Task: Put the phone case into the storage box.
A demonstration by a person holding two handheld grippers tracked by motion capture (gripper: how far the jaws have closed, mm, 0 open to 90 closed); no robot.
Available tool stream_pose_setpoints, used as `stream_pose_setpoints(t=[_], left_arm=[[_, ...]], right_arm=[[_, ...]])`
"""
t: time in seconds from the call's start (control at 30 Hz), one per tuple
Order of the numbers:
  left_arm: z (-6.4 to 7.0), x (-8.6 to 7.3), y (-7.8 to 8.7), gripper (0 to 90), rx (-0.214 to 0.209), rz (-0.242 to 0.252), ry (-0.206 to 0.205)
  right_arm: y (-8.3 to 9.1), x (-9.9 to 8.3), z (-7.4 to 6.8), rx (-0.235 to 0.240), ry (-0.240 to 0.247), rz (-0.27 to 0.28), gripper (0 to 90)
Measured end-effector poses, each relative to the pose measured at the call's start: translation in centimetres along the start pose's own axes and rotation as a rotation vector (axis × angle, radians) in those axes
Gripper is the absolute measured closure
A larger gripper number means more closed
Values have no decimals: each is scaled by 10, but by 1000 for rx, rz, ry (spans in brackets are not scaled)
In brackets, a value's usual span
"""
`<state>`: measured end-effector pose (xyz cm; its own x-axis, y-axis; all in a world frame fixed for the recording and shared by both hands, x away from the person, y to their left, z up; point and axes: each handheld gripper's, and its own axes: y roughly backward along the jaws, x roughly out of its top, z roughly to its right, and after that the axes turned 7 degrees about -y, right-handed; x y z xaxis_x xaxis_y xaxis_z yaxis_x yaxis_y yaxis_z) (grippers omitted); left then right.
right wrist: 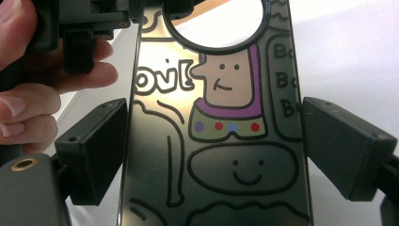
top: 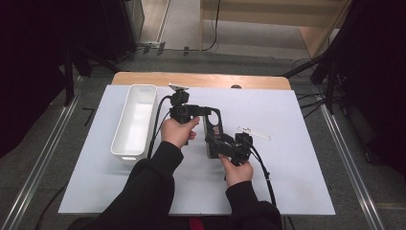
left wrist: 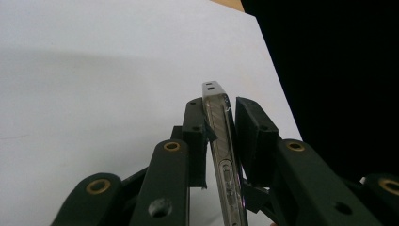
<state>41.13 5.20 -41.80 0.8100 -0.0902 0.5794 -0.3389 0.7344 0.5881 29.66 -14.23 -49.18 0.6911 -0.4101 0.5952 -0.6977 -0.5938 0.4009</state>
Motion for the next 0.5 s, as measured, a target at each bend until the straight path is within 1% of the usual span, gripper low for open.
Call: stream_pose_setpoints(t=[0.2, 0.3, 0.4, 0.5], left_arm=[[-1, 1, 1, 756, -11, -6, 10], [0, 1, 2, 761, -4, -9, 12], [0, 2, 3, 772, -8, -13, 11], [1, 2, 4, 781, -17, -11, 13]], right_arm=[[-1, 1, 0, 2, 3, -11, 106], [-1, 0, -1, -6, 15, -14, 106], [-3, 0, -2, -6, 17, -20, 106], [-4, 0, -2, -1, 9, -27, 106]])
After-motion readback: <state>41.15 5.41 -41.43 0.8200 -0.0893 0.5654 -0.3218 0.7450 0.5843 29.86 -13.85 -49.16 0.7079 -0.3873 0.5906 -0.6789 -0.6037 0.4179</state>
